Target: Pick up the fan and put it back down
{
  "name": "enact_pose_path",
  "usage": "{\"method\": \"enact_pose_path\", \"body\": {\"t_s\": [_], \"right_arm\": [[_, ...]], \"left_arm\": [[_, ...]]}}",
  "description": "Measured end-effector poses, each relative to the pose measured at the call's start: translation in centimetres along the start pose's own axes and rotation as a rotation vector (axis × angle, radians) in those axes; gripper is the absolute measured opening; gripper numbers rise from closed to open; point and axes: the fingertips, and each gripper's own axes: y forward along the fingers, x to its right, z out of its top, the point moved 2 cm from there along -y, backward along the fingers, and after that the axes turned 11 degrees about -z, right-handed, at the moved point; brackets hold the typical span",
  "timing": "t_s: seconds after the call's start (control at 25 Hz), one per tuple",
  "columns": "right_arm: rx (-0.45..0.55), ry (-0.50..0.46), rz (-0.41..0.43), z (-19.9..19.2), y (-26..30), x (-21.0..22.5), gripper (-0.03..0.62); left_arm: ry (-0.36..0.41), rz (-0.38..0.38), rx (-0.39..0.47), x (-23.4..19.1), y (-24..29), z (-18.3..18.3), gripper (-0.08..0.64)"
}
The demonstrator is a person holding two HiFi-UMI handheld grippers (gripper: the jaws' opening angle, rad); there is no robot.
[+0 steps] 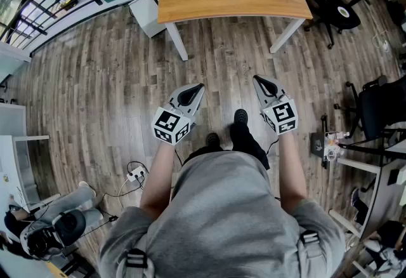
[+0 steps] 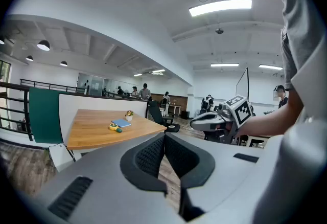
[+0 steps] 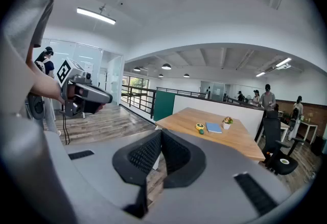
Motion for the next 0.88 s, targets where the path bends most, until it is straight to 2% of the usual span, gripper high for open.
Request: {"method": "enact_pose_path", "body": {"t_s": [0.2,0.56,0.88], "right_arm": [[0.010,-0.004,-0.002,0.0,-0.7,-0.4,0.003],[0.022,0.034,-0.011,-0.2,-1.9,0.0,0.005],[0.019,0.025,-0.020,-0.4,-2.2,-0.1,0.005]], "left_arm": [[0.026,0.001,0.006,0.5,-0.3,0.6,0.018],[0.037,-0.015,0.001,1.3,0.1,0.7,0.018],[0.037,-0.020,0.006,1.3,0.1,0.8,0.018]]}}
